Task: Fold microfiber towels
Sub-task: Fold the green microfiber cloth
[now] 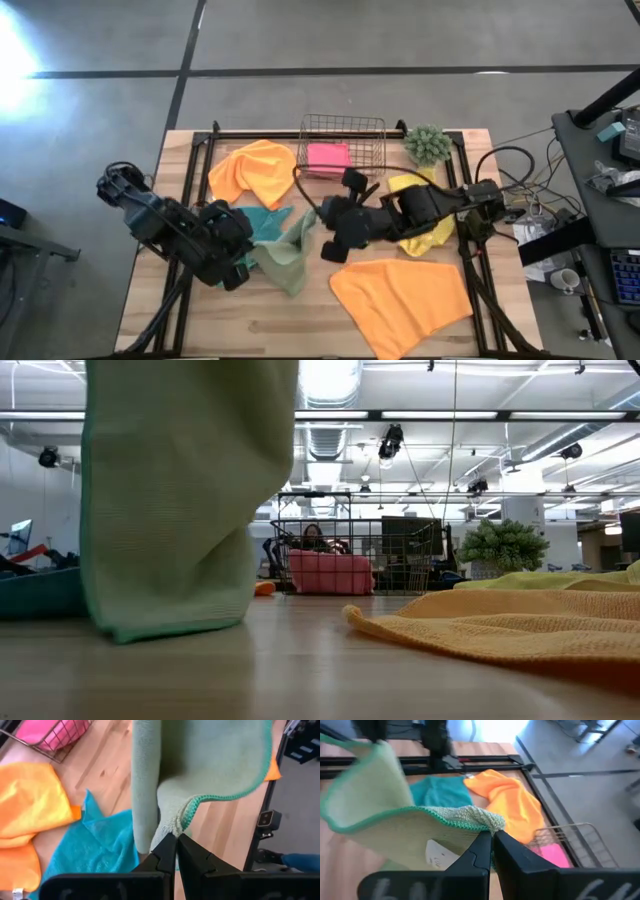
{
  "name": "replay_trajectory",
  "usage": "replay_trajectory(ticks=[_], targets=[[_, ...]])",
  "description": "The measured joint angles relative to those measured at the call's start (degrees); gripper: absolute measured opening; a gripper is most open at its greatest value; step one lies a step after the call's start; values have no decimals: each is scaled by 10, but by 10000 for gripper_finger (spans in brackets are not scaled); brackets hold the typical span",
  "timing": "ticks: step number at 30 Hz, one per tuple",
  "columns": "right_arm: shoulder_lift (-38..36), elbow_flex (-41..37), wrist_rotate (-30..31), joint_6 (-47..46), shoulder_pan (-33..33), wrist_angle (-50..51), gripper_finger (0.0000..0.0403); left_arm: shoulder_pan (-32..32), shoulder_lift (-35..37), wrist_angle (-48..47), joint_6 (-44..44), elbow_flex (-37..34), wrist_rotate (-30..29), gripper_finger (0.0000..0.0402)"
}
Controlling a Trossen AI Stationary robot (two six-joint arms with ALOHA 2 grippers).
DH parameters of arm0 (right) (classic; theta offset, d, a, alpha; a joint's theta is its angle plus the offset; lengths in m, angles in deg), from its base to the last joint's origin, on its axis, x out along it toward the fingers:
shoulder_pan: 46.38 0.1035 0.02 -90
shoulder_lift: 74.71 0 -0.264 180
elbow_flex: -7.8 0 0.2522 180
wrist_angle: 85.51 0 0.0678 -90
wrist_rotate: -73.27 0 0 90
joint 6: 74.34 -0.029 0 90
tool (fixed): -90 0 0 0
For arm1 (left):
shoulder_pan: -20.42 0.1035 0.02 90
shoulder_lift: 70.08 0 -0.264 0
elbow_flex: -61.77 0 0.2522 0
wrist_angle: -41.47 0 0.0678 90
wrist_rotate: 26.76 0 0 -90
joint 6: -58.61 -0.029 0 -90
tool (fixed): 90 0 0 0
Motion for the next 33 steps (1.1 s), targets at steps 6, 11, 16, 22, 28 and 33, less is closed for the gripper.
replay_trajectory(ticks=[6,11,16,22,28,33], targets=[[-12,0,31,4,-35,-6,8,12,39,0,-21,-1,-33,0],[-17,0,58,-1,-57,-25,8,34,62,0,-59,1,-68,0],[-18,0,60,-46,-61,-18,8,56,73,0,-99,1,-103,0],[-23,0,15,-105,-60,22,8,81,73,0,-150,1,-132,0],[-26,0,8,-140,-58,61,8,102,76,0,-199,2,-157,0],[-36,0,15,-129,-58,83,8,119,81,0,-245,3,-172,0]])
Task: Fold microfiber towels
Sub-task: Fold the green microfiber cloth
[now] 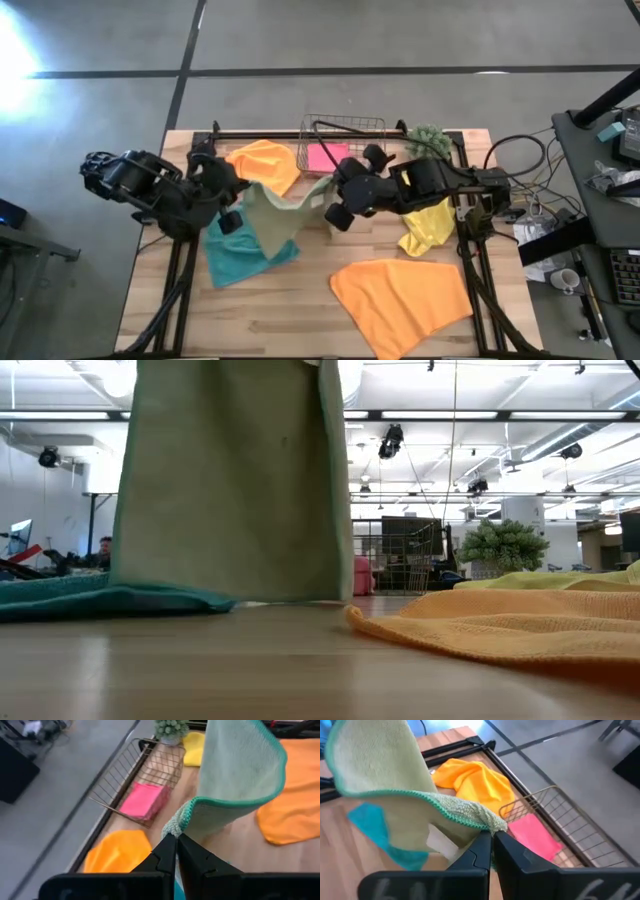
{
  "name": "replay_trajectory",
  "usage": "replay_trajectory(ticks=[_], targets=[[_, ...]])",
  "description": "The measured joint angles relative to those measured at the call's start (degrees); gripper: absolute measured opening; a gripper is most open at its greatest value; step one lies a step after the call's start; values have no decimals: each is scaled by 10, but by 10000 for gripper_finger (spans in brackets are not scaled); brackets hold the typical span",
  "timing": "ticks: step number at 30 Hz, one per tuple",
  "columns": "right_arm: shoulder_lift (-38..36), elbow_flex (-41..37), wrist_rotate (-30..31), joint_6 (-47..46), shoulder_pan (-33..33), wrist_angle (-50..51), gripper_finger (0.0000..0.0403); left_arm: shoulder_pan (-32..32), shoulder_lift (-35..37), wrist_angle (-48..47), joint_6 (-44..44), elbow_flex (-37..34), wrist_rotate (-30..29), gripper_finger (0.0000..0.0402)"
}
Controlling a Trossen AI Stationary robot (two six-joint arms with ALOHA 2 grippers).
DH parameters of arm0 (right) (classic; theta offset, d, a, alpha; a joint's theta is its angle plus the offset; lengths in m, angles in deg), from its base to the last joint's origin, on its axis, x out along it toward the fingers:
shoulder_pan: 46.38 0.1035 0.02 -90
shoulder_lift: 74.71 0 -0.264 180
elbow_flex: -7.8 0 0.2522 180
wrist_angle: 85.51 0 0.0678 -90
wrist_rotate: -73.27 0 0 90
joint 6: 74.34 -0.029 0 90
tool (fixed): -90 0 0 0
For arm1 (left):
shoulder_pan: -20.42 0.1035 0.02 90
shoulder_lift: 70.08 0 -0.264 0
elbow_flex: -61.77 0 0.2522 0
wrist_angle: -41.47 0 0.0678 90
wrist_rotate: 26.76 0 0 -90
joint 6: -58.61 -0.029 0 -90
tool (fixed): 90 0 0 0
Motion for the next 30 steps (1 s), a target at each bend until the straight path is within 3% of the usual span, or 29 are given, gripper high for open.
replay_trajectory(ticks=[8,16,21,30], targets=[[-40,0,53,69,0,2,8,51,1,0,-141,0,-34,0],[-63,0,44,78,8,10,8,76,2,63,-250,0,-51,0],[-41,-2,-19,17,27,56,8,73,-1,83,-240,0,23,0],[52,-4,-147,-66,97,91,8,-15,-4,71,-55,-49,240,0]])
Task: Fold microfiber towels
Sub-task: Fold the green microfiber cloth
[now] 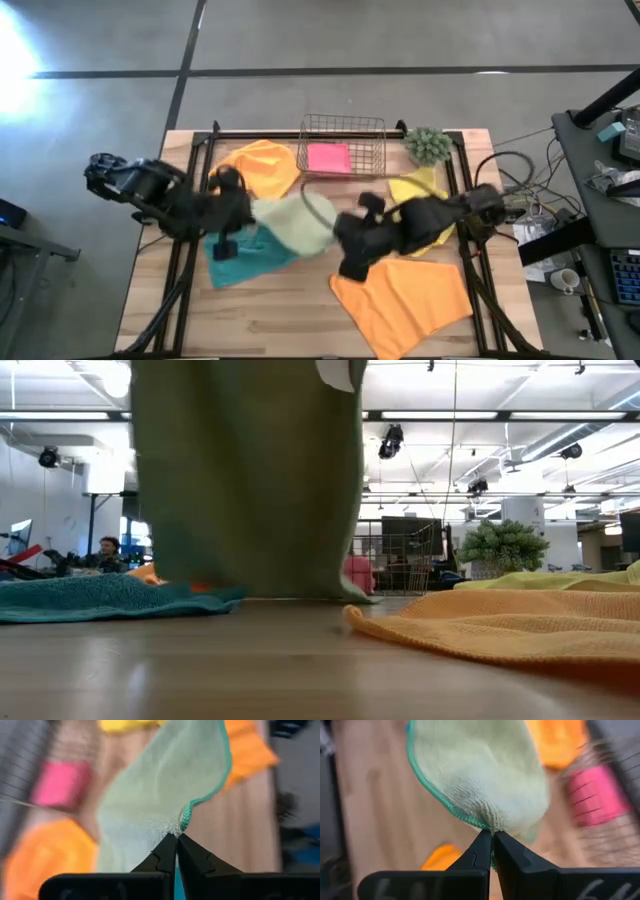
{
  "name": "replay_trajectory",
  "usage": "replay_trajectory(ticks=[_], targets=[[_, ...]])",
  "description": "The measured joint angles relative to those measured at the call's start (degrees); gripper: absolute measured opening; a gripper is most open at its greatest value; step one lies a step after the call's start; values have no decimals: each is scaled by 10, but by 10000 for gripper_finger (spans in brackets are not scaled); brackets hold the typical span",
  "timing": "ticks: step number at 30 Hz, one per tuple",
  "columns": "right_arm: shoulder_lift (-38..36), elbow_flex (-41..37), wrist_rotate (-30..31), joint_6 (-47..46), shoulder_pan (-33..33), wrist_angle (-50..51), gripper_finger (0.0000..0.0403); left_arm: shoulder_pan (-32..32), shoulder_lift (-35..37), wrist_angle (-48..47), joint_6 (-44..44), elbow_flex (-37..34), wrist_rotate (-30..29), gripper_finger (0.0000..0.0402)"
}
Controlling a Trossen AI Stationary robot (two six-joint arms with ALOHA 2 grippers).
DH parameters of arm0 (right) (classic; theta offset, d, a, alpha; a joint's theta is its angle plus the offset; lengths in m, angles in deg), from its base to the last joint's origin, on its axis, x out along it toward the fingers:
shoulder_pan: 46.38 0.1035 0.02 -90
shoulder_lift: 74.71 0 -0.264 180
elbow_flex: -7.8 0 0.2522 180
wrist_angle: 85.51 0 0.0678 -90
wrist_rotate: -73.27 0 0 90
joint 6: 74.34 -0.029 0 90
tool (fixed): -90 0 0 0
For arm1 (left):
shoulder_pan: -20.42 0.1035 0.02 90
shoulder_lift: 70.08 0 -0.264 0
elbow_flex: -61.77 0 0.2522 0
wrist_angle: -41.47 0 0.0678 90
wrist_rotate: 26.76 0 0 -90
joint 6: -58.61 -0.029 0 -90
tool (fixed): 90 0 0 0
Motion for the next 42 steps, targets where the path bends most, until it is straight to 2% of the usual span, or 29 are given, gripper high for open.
replay_trajectory(ticks=[5,8,11,14,21,31,42], targets=[[43,0,-64,-14,20,-7,8,-64,-4,-1,116,-38,58,0],[53,0,-109,-24,21,-11,8,-97,-9,0,170,-59,112,0],[49,0,-130,-29,19,-16,8,-125,-22,7,198,-74,173,0],[40,0,-134,-28,19,-18,8,-139,-34,37,195,-87,201,0],[41,0,-130,4,-3,-9,8,-123,-47,31,147,-103,180,0],[83,0,-130,22,-39,29,8,-51,-45,-47,78,-115,153,0],[149,-1,-131,23,-78,63,8,35,-44,-40,27,-268,165,0]])
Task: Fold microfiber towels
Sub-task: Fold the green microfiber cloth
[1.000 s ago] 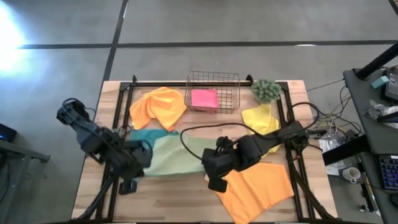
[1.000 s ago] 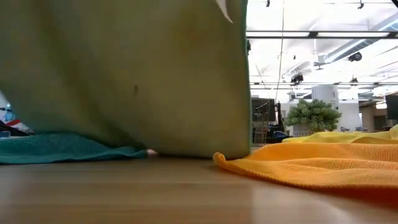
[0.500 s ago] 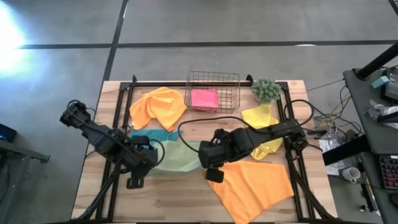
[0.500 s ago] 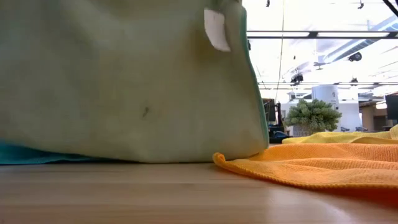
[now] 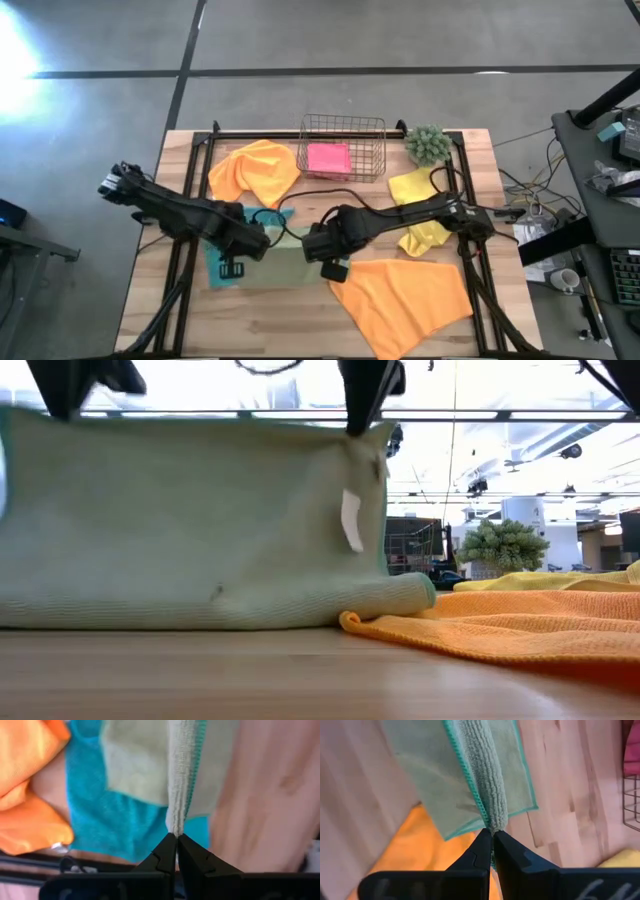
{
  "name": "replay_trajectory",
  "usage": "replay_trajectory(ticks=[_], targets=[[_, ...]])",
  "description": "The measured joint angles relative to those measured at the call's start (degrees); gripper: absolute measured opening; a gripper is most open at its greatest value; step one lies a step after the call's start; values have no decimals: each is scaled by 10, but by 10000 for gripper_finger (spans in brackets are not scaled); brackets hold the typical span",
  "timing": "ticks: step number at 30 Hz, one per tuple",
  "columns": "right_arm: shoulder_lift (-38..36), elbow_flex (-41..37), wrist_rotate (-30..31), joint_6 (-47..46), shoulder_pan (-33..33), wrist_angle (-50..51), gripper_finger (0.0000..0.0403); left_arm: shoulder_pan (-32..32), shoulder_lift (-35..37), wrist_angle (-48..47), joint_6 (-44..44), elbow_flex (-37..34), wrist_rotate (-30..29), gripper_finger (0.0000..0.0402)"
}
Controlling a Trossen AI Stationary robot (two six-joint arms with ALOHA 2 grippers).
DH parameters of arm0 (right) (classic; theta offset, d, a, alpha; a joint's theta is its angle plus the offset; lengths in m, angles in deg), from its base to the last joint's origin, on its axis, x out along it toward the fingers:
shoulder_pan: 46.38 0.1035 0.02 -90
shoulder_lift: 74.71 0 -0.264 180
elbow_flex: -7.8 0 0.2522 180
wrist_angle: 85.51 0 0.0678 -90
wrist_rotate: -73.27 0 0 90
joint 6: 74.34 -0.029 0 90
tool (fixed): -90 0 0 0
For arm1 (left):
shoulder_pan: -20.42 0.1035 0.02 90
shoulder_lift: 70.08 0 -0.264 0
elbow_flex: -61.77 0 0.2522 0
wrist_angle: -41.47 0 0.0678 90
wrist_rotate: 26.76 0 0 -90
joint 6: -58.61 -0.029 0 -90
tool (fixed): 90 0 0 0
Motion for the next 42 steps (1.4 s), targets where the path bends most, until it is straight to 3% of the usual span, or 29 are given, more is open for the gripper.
replay_trajectory(ticks=[14,18,23,35,42], targets=[[32,-7,-38,-3,-52,4,8,112,0,88,-130,-106,-15,0],[32,-32,-75,7,-78,3,8,150,-1,137,-164,-125,-15,0],[32,-73,-79,43,-100,1,8,188,-1,149,-178,-139,-15,0],[32,-162,-79,76,-124,-61,9,209,-1,195,-225,-139,-11,0],[32,-170,-75,80,-125,-67,9,209,-1,195,-230,-139,-10,12]])
